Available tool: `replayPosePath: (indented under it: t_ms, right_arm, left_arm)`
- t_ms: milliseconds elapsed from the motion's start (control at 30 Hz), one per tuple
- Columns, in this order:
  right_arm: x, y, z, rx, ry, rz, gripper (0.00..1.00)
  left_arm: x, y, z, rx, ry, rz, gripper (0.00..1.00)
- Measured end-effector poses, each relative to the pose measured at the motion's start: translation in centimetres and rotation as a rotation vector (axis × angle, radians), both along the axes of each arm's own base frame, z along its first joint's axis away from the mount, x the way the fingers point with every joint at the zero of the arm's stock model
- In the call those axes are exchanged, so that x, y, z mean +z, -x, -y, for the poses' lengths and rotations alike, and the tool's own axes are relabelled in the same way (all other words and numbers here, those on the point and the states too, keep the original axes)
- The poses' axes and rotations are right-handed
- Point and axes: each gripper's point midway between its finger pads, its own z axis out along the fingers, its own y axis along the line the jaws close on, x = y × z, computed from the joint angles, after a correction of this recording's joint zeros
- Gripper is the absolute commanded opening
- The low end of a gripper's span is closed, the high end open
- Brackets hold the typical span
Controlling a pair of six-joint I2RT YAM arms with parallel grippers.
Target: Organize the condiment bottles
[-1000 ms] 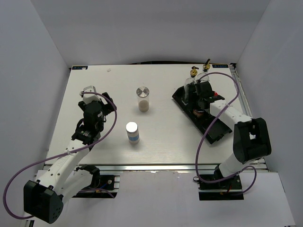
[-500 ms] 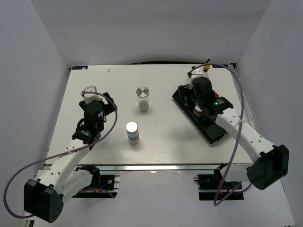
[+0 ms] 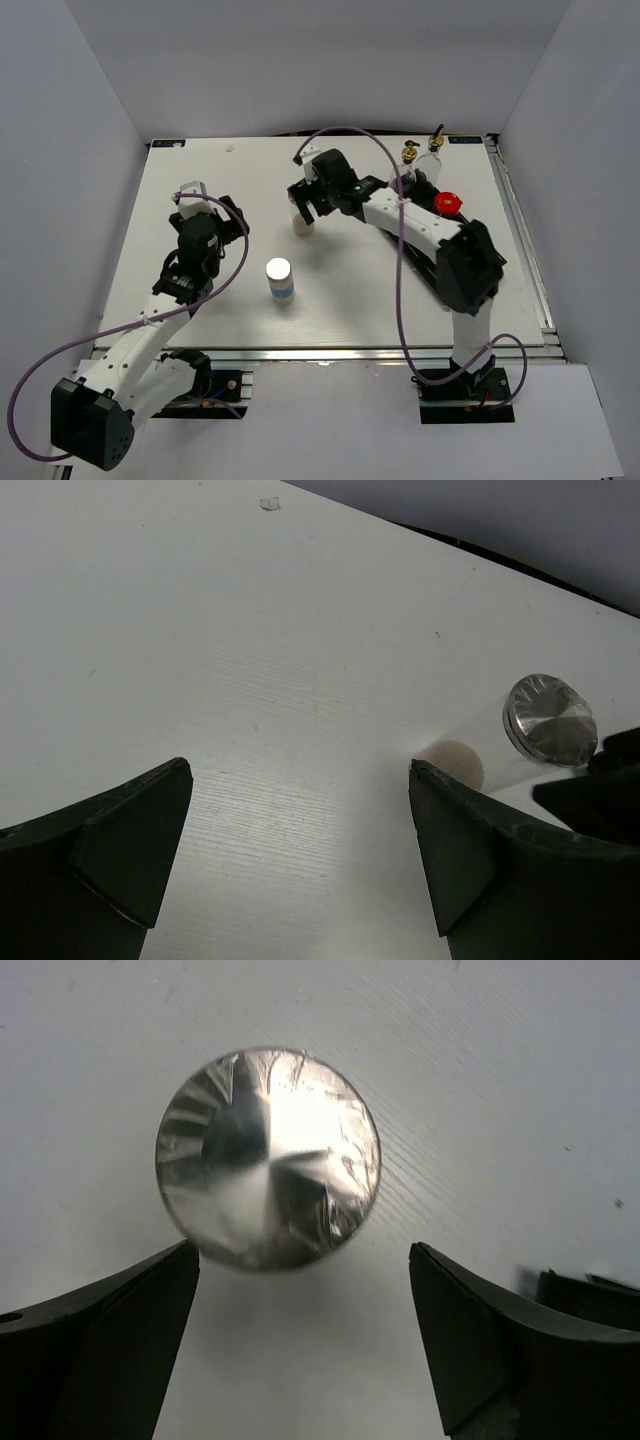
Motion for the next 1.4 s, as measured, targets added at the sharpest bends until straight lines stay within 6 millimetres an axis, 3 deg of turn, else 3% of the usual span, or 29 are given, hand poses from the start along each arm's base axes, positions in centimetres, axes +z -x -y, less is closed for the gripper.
replayPosePath:
  t_ms: [133, 300, 367, 400, 467, 500, 567, 600, 767, 900, 967, 1100, 1200, 1400]
  right_arm:
    - [-2.8, -2.0, -2.5, 0.019, 0.007, -0.033, 0.89]
    - [-2.8, -3.6, -4.8, 0.048, -0.03, -0.022, 0.88]
    - [-2.0, -4.1, -5.3, 0.049, -0.051, -0.005, 0.76]
    - [-1.7, -4.2, -5.5, 0.05, -0.057, 0.0, 0.57]
    - [-1.3, -4.3, -5.6, 0.041, -0.069, 0.005, 0.4]
    - [-1.4, -4.3, -5.6, 0.039, -0.069, 0.004, 0.27]
    - [-1.3, -4.3, -5.4, 0.034, -0.069, 0.012, 0.2]
    - [-1.2, -4.0, -5.1, 0.032, -0.07, 0.015, 0.12]
    - [1.0, -0.4, -1.8, 0.031, -0.063, 0.006, 0.04]
    - [6.7, 3.3, 1.5, 0.015, -0.125, 0.046, 0.0]
    - [9.7, 5.5, 4.0, -0.016, -0.169, 0.078, 0.0]
    - [13.8, 9.4, 9.5, -0.14, -0.221, 0.126, 0.0]
    - [14.3, 11.0, 13.8, -0.278, -0.209, 0.14, 0.0]
    - [11.5, 11.0, 24.0, -0.658, -0.094, 0.11, 0.0]
  left_arm:
    - [0.3, 0.1, 0.0, 0.0, 0.004, 0.009, 0.98]
    - [0.3, 0.1, 0.0, 0.0, 0.01, 0.009, 0.98]
    - [0.3, 0.1, 0.0, 0.001, 0.011, 0.009, 0.98]
    - [0.3, 0.1, 0.0, 0.001, 0.011, 0.009, 0.98]
    - [0.3, 0.1, 0.0, 0.001, 0.011, 0.009, 0.98]
    - [0.3, 0.1, 0.0, 0.001, 0.011, 0.009, 0.98]
    - [0.3, 0.1, 0.0, 0.001, 0.011, 0.01, 0.98]
    - [0.3, 0.1, 0.0, 0.001, 0.011, 0.01, 0.98]
    - [0.5, 0.2, -0.1, 0.002, 0.013, 0.016, 0.98]
    - [0.7, 0.3, -0.2, 0.006, 0.014, 0.02, 0.98]
    - [0.7, 0.3, -0.2, 0.008, 0.013, 0.02, 0.98]
    - [0.7, 0.4, -0.2, 0.009, 0.012, 0.019, 0.98]
    - [0.7, 0.3, -0.2, 0.009, 0.012, 0.02, 0.98]
    - [0.7, 0.3, -0.2, 0.009, 0.012, 0.02, 0.98]
